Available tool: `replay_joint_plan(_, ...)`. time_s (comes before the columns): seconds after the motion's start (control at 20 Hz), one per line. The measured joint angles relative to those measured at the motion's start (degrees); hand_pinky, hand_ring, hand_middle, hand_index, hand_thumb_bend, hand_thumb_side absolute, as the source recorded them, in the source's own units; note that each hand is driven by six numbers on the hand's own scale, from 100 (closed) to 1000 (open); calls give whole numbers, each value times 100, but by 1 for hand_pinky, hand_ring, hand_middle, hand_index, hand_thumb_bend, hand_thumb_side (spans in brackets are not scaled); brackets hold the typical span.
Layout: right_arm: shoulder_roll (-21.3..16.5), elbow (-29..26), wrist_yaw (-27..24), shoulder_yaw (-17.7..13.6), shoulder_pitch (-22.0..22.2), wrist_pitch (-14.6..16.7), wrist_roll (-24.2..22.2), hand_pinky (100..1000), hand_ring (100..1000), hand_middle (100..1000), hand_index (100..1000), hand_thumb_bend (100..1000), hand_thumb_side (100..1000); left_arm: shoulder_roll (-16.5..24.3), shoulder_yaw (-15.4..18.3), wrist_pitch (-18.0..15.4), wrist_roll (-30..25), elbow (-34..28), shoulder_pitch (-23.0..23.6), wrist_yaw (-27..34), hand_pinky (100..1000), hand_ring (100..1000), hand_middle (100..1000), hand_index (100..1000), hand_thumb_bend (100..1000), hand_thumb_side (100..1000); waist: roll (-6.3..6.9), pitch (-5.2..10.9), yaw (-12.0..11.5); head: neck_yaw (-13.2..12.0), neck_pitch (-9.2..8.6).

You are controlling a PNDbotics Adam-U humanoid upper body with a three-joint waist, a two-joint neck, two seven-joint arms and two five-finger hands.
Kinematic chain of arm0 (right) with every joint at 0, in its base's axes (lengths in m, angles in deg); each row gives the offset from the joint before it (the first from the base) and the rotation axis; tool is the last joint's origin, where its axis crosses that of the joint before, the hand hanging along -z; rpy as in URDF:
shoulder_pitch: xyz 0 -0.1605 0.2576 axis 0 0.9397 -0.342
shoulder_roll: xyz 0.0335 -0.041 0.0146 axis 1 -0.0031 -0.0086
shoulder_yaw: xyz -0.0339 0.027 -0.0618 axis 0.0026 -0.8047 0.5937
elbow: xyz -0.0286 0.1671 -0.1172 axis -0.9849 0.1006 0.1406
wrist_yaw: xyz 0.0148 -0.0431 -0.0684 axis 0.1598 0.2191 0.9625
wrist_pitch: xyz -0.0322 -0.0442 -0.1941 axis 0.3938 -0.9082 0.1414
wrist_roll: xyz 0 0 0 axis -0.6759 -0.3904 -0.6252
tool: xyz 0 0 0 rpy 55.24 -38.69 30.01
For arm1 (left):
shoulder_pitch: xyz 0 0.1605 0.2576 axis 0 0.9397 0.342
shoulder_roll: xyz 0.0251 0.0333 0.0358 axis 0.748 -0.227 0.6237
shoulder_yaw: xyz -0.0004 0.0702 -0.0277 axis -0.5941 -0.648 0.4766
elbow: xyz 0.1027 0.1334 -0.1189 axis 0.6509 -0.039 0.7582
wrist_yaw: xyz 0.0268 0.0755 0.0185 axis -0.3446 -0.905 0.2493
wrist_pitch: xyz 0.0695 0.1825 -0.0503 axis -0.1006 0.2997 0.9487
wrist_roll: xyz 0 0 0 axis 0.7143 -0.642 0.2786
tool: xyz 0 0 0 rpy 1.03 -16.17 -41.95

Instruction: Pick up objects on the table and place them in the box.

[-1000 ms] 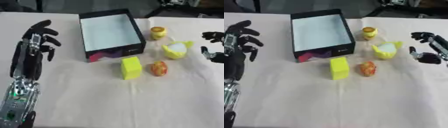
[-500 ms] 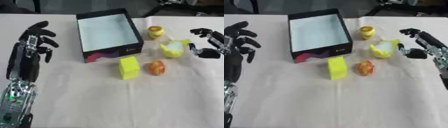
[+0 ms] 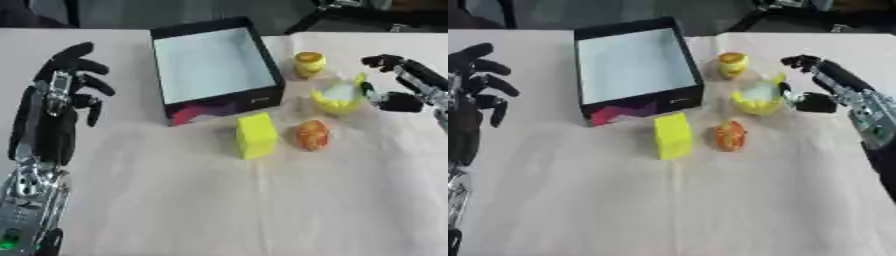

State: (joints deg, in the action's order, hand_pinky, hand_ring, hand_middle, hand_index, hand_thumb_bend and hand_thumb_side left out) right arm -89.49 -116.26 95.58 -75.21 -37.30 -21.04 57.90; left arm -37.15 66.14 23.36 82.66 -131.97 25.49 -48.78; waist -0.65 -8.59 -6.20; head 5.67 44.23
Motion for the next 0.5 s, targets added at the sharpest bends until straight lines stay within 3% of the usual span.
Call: replay_joint_plan(0.5,133,13,-3,105,-10,137,-587,869,898,872,955,100,895,-34,-15,-3,-5,-24,-1,1,100,470,559,816,100,827,0,0,-9,-4,0)
